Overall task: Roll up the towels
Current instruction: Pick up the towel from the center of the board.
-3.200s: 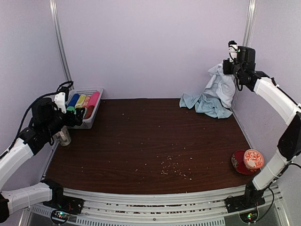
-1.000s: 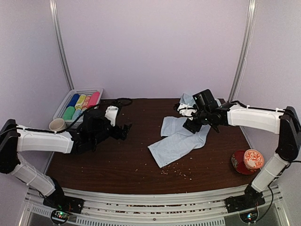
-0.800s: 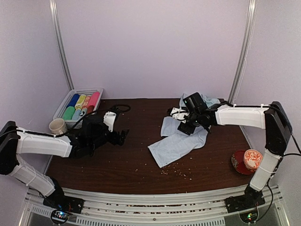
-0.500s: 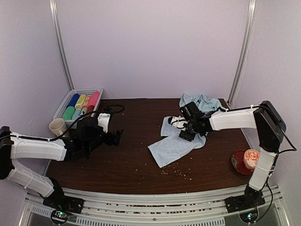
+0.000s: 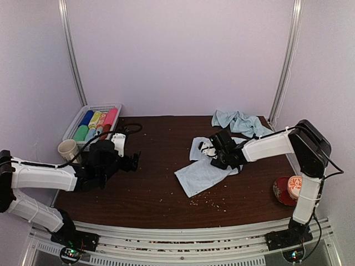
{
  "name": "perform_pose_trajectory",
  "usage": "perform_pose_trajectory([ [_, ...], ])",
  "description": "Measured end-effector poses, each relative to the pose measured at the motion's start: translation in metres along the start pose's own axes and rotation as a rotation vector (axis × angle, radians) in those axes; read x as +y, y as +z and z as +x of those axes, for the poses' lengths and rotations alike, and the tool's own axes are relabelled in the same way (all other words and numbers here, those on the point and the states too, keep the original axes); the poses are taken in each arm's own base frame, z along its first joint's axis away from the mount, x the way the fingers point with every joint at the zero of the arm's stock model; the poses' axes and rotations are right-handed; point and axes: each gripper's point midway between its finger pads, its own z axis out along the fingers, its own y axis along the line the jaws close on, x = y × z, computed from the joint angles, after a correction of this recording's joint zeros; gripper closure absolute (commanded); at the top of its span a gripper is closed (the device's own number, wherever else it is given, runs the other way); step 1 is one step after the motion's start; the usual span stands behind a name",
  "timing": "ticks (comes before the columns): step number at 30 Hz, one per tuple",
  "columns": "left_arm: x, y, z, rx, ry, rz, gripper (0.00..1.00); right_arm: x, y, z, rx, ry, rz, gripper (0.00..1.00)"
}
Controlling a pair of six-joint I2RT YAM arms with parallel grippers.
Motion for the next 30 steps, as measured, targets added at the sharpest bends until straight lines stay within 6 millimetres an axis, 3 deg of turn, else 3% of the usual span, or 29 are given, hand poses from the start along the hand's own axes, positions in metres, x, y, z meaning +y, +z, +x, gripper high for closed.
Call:
perform_pose_trajectory([
  [10,-0.002,0.003,0.007,0.018,0.003,0.003,0.02,-0.017,0.001,-0.003,-0.018,0.027,0.113,0.99],
  [16,-0.01,0.005,0.007,0.013,0.028,0.041,0.02,-0.018,-0.002,-0.005,-0.029,0.038,0.107,1.0],
  [20,-0.026,0.006,-0.001,-0.028,0.084,0.107,0.02,-0.02,-0.012,-0.012,-0.057,0.067,0.069,1.0],
  [24,-0.056,0.014,-0.005,-0.056,0.181,0.193,0.02,-0.034,-0.029,-0.028,-0.117,0.119,0.052,1.0],
  [28,-0.101,0.033,-0.009,-0.084,0.311,0.275,0.02,-0.041,-0.037,-0.036,-0.15,0.15,0.047,1.0],
  [29,-0.108,0.036,-0.018,-0.11,0.33,0.288,0.02,-0.04,-0.037,-0.036,-0.15,0.154,0.044,1.0],
  [30,-0.121,0.043,-0.01,-0.101,0.362,0.309,0.02,-0.039,-0.037,-0.036,-0.15,0.155,0.039,1.0],
])
